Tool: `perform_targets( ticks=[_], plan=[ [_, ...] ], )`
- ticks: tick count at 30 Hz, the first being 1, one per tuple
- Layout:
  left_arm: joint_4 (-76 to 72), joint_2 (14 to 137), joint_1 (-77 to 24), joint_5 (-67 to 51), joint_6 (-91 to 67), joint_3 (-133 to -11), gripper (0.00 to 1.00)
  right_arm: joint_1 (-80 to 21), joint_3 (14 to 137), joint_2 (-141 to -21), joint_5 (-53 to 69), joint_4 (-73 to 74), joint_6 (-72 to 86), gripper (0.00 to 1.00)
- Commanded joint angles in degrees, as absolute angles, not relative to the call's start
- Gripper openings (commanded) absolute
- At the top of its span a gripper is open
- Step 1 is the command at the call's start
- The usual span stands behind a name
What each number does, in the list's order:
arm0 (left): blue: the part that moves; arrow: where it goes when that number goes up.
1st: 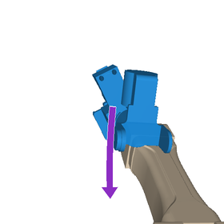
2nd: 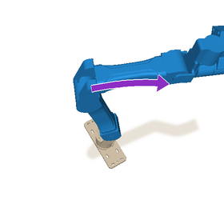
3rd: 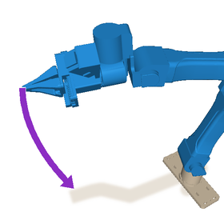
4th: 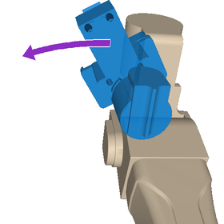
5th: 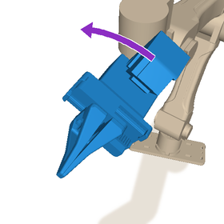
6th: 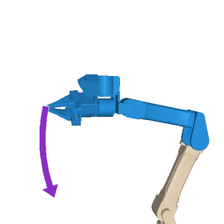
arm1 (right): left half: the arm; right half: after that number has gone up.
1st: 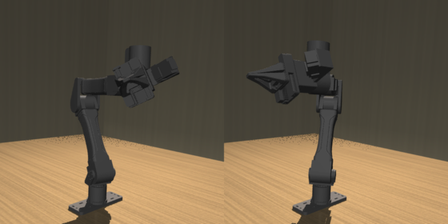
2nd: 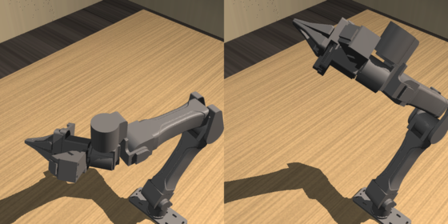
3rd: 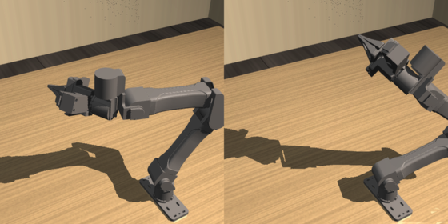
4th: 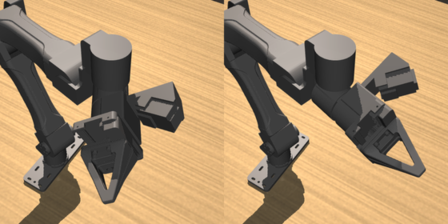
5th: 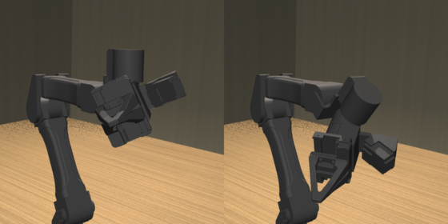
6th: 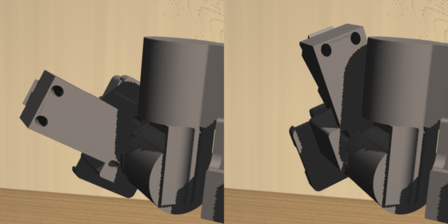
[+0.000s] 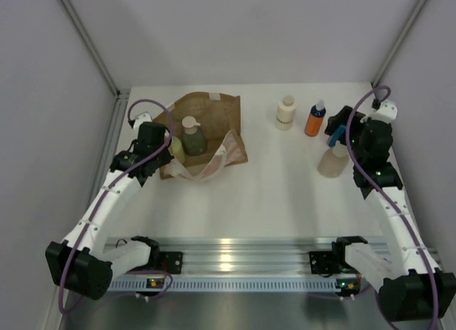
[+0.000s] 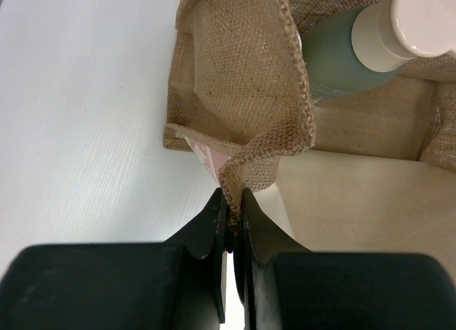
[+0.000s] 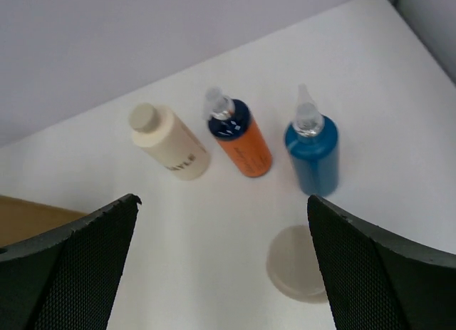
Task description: Take the personal care products out of the canvas bag
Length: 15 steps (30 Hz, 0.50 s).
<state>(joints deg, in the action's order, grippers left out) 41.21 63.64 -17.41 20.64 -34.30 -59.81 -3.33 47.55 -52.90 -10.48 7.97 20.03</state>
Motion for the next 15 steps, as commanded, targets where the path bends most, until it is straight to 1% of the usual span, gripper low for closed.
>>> perform_targets(
  ticks=[1,2,4,5,6,7,8,9,10,11,12,13,14,15],
  plan=[
    [43.9,63.9,-18.1,19.2,-34.0,-60.3,0.0,-6.4,54.0,-52.9,-1.9,9.6,28.1,0.99],
    [43.9,63.8,-18.1,19.3,-34.2,-60.2,0.0,-12.6,56.6,-53.7,-2.5,10.0,28.6,0.99],
    [43.9,63.5,-18.0,19.4,-34.7,-59.8,0.0,-20.6,59.7,-57.5,-8.6,10.9,28.1,1.0],
    [43.9,63.5,-18.0,19.4,-35.0,-59.7,0.0,-24.3,63.8,-59.4,-10.2,11.3,28.0,0.99],
    [43.9,63.4,-18.0,19.2,-35.6,-59.6,0.0,-31.3,66.1,-63.9,-12.7,12.5,27.8,1.0],
    [44.0,63.1,-18.0,19.2,-35.9,-59.2,0.0,-34.8,68.6,-66.4,-14.0,13.4,27.3,1.0],
    [44.1,63.0,-17.9,19.2,-36.5,-59.1,0.0,-41.1,74.6,-69.3,-15.9,14.3,26.5,1.0],
    [44.1,62.8,-17.9,19.2,-37.3,-58.8,0.0,-43.7,78.0,-75.3,-19.6,16.9,25.2,0.99],
    [44.4,62.4,-17.8,19.4,-38.0,-58.7,0.0,-46.2,81.4,-78.3,-20.6,18.4,22.5,0.99],
    [45.3,62.3,-17.8,19.8,-38.6,-58.7,0.0,-50.0,88.3,-81.6,-21.4,19.4,21.1,0.99],
    [45.8,62.2,-17.7,20.2,-39.8,-58.8,0.0,-51.3,91.7,-87.3,-21.4,20.1,18.0,1.0],
    [46.2,62.2,-17.7,20.9,-40.2,-58.9,0.0,-52.6,97.5,-89.9,-21.0,20.9,16.5,0.99],
    [47.2,62.3,-17.6,21.4,-41.0,-59.2,0.0,-54.0,100.2,-94.8,-20.0,21.0,15.2,1.0],
    [47.7,62.4,-17.6,22.1,-41.5,-59.6,0.0,-54.4,103.0,-97.3,-16.7,21.3,13.1,0.99]
  ],
)
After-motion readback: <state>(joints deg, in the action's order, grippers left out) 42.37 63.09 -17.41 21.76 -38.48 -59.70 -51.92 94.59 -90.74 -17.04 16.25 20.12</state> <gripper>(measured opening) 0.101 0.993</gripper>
